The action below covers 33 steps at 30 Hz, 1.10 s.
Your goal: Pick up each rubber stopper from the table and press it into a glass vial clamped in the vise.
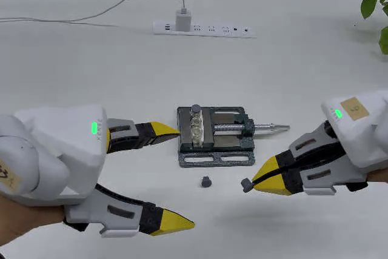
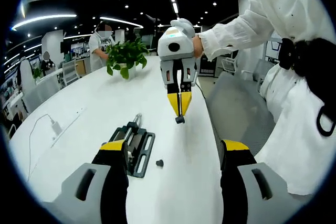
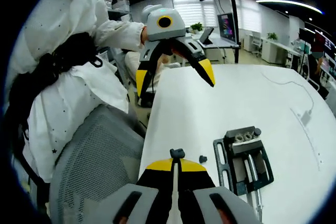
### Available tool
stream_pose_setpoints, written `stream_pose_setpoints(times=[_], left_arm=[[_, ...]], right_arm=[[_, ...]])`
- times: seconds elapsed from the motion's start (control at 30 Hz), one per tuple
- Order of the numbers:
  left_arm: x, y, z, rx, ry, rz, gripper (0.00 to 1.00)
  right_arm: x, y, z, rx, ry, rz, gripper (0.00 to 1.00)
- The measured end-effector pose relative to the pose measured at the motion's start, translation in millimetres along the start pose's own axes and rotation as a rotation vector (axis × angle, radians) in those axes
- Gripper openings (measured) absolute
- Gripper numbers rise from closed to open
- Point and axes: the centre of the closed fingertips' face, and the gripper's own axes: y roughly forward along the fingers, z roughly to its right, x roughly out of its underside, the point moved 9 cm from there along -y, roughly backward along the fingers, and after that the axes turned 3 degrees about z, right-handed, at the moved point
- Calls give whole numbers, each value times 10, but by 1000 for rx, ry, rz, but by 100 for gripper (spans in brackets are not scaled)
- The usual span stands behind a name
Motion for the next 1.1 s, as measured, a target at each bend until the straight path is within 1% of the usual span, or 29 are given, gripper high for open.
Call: stream_pose_setpoints(times=[0.13,0.2,0.23,0.3,0.37,0.4,0.5,0.63,0.77,0.83,0.93,1.1], left_arm=[[-142,-15,0,60,9,27,63],[-195,-19,-7,79,1,38,62],[-232,-24,-15,92,0,49,60],[-286,-33,-26,117,1,59,57],[-333,-42,-42,129,-3,67,54],[-374,-50,-46,145,-13,81,53],[-471,-81,-52,168,1,100,50],[-591,-123,-46,207,3,126,40],[-693,-133,-10,240,2,154,38],[-740,-138,7,265,-3,167,33],[-815,-130,52,310,-11,177,29],[-920,-145,85,371,-17,206,22]], right_arm=[[-228,-108,-29,-36,-51,11,0],[-321,-147,-33,-45,-73,18,0],[-385,-174,-36,-52,-87,24,0],[-502,-209,-50,-68,-106,47,0],[-594,-232,-66,-84,-121,72,0],[-652,-248,-81,-92,-133,82,0],[-749,-288,-93,-111,-156,97,0],[-873,-312,-148,-146,-185,123,0],[-973,-328,-204,-178,-210,154,0],[-1018,-341,-232,-199,-217,170,0],[-1082,-345,-280,-222,-236,182,0],[-1168,-352,-326,-244,-266,196,0]])
